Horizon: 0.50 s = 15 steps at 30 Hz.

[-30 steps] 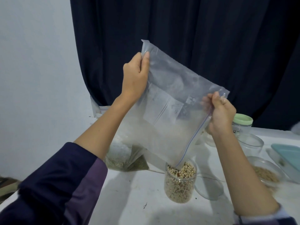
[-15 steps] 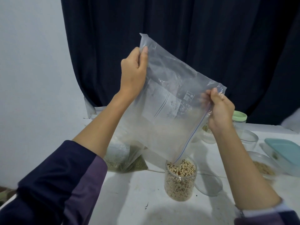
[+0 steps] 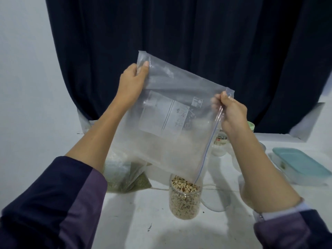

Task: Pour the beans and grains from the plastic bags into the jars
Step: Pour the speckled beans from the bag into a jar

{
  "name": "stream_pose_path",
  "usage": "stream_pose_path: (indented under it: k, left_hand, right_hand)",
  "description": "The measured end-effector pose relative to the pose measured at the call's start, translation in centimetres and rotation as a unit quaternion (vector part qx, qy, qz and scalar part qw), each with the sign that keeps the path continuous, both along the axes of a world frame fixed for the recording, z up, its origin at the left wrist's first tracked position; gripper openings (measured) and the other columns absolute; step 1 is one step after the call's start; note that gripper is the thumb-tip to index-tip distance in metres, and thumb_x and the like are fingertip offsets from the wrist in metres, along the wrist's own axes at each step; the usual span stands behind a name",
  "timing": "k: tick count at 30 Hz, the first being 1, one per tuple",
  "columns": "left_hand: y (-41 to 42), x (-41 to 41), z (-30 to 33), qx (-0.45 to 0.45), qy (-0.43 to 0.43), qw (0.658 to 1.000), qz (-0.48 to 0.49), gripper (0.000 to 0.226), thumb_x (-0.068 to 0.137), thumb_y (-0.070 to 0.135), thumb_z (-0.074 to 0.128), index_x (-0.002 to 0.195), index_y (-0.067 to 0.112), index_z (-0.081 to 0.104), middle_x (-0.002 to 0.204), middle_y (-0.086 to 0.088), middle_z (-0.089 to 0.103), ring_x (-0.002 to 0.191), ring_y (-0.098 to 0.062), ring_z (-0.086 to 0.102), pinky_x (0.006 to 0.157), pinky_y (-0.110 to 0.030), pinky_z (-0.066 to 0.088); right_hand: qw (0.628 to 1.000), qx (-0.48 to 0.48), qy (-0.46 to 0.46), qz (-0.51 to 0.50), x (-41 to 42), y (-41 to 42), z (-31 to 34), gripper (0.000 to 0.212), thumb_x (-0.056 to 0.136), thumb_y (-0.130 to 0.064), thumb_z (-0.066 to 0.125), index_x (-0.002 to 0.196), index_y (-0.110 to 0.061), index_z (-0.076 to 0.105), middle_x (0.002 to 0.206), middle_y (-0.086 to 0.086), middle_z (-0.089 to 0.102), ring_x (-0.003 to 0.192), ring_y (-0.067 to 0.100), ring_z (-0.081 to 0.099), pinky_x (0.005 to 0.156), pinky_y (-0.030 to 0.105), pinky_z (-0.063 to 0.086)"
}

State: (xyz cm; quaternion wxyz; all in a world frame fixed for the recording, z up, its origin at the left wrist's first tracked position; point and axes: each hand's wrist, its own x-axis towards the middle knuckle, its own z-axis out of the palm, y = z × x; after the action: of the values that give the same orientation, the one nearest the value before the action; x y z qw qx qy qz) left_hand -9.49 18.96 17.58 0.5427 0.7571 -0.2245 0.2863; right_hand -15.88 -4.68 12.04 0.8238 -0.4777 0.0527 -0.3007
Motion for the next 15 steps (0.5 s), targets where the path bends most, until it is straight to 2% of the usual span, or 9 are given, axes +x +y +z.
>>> stream_pose_path:
  k: [2, 4, 6, 9, 10, 12, 13, 15]
  left_hand:
    - [-0.7, -0.1, -0.2, 0.017, 0.030, 0.999, -0.022, 0.038, 0.097, 0.050, 0.041, 0.073, 0.021, 0.037, 0.071, 0.010, 0.037, 0.061, -0.004, 0.035, 0.060, -0.020, 0.036]
    - [-1.8, -0.5, -0.6, 0.030, 0.037, 0.998, -0.028, 0.035, 0.098, 0.049, 0.038, 0.088, 0.016, 0.046, 0.079, 0.014, 0.042, 0.069, 0.000, 0.041, 0.067, -0.017, 0.040]
    - [-3.2, -0.8, -1.4, 0.034, 0.024, 0.999, -0.034, 0.037, 0.100, 0.042, 0.038, 0.109, 0.008, 0.050, 0.088, 0.016, 0.045, 0.076, 0.004, 0.046, 0.069, -0.011, 0.040]
    - [-5.5, -1.6, -3.2, 0.026, -0.030, 0.999, 0.000, 0.029, 0.101, 0.024, 0.041, 0.126, 0.012, 0.050, 0.117, 0.005, 0.050, 0.101, 0.000, 0.048, 0.082, -0.003, 0.040]
    - [-6.4, -1.8, -3.9, 0.031, -0.055, 0.998, 0.008, 0.028, 0.099, 0.015, 0.042, 0.125, 0.010, 0.051, 0.122, -0.001, 0.050, 0.106, -0.003, 0.048, 0.088, -0.005, 0.039]
    - [-8.5, -2.6, -5.5, 0.074, -0.099, 0.992, 0.006, 0.037, 0.088, 0.002, 0.041, 0.121, 0.007, 0.055, 0.122, -0.006, 0.051, 0.111, -0.011, 0.048, 0.098, -0.022, 0.041]
    - [-9.8, -3.0, -6.4, 0.110, -0.121, 0.987, 0.001, 0.044, 0.080, 0.002, 0.041, 0.120, 0.008, 0.057, 0.121, -0.006, 0.051, 0.113, -0.015, 0.047, 0.099, -0.031, 0.041]
    - [-12.7, -4.0, -8.3, 0.188, -0.151, 0.970, -0.013, 0.060, 0.067, -0.002, 0.045, 0.123, 0.018, 0.052, 0.127, -0.005, 0.049, 0.119, -0.021, 0.043, 0.100, -0.041, 0.039]
  right_hand:
    - [0.999, 0.035, 0.007, 0.008, -0.3, -1.2, 0.1, 0.019, 0.094, -0.015, 0.061, 0.078, -0.006, 0.066, 0.063, 0.001, 0.069, 0.055, 0.007, 0.063, 0.060, 0.018, 0.053]
    - [0.998, 0.061, 0.012, 0.002, -0.8, -2.9, 0.2, 0.019, 0.093, -0.014, 0.062, 0.075, -0.007, 0.066, 0.063, -0.001, 0.070, 0.058, 0.005, 0.066, 0.066, 0.019, 0.054]
    - [0.996, 0.088, 0.015, -0.007, -1.5, -5.0, 0.2, 0.020, 0.093, -0.014, 0.062, 0.074, -0.008, 0.066, 0.059, -0.003, 0.069, 0.057, 0.004, 0.065, 0.070, 0.021, 0.056]
    - [0.990, 0.137, 0.014, -0.012, -2.4, -8.8, 0.2, 0.017, 0.093, -0.013, 0.062, 0.077, -0.006, 0.065, 0.056, -0.003, 0.068, 0.053, 0.005, 0.066, 0.064, 0.022, 0.057]
    - [0.988, 0.153, 0.008, -0.010, -2.8, -10.2, 0.3, 0.017, 0.093, -0.012, 0.062, 0.078, -0.005, 0.065, 0.056, -0.002, 0.069, 0.053, 0.006, 0.066, 0.061, 0.022, 0.057]
    - [0.983, 0.182, -0.006, -0.012, -3.4, -13.2, 0.4, 0.016, 0.094, -0.012, 0.060, 0.080, -0.005, 0.065, 0.056, -0.001, 0.068, 0.053, 0.007, 0.066, 0.064, 0.025, 0.057]
    - [0.980, 0.196, -0.012, -0.015, -3.5, -14.7, 0.3, 0.017, 0.094, -0.011, 0.059, 0.079, -0.005, 0.064, 0.056, -0.002, 0.067, 0.052, 0.008, 0.065, 0.066, 0.027, 0.058]
    - [0.973, 0.229, -0.030, -0.022, -3.8, -17.8, 0.1, 0.016, 0.096, -0.011, 0.057, 0.082, -0.006, 0.063, 0.058, -0.001, 0.067, 0.053, 0.010, 0.065, 0.063, 0.029, 0.058]
